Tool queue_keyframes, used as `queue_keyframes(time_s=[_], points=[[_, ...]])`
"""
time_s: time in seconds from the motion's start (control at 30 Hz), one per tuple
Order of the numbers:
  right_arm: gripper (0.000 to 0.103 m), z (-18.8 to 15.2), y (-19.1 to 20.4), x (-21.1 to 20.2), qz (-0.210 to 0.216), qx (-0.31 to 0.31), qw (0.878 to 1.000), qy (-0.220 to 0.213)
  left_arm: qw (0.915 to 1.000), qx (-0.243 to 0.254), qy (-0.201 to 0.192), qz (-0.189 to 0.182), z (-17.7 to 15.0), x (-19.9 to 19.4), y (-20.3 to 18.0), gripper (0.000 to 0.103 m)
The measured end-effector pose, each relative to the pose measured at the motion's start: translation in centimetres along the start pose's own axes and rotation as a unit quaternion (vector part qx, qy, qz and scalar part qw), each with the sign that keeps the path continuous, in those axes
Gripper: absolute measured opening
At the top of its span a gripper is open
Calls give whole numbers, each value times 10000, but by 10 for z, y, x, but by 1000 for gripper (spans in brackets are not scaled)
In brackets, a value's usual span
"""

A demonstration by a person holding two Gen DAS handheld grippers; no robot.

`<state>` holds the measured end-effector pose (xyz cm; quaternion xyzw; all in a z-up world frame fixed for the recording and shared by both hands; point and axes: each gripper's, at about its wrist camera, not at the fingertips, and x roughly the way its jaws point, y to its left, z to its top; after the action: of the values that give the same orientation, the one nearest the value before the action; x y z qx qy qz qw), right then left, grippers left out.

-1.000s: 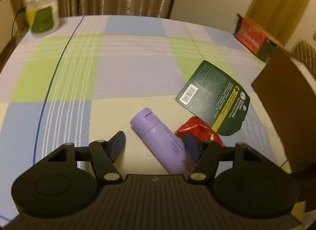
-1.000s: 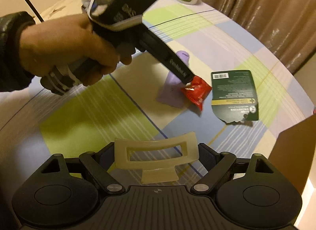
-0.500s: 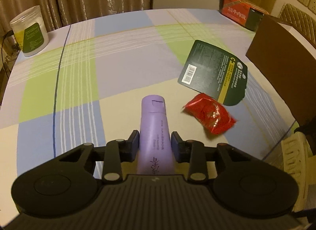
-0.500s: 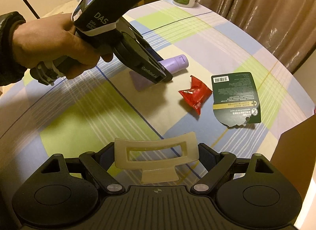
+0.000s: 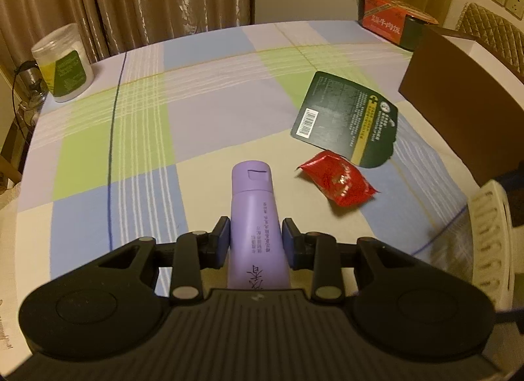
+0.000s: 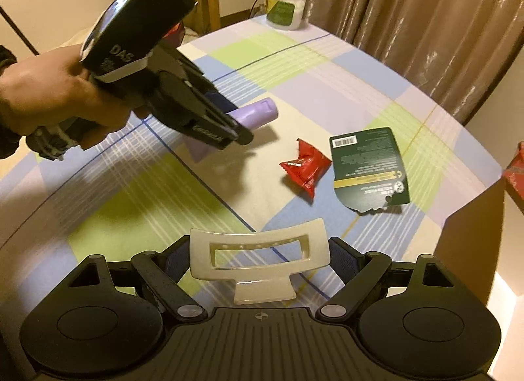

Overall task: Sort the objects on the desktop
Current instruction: 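Carry the purple tube with the left tool while the right tool carries the clip over the box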

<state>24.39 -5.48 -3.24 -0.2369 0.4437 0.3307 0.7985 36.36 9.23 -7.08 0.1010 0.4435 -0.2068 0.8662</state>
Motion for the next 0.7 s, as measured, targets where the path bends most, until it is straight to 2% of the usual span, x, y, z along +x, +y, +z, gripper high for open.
queue_keyframes(time_s=[0.37,0.57,0.7], points=[[86,-20,4,-56,-460,404,9974,-377,9989,314,-262,-214,0,-46,-40,28],[86,-47,12,-99,-578,571,9947,-623,9975,474,-433,-291,-4,-77,-77,29],[86,-74,8,-131,-517,733,9929,-783,9975,434,-523,-196,-13,-100,-108,29]])
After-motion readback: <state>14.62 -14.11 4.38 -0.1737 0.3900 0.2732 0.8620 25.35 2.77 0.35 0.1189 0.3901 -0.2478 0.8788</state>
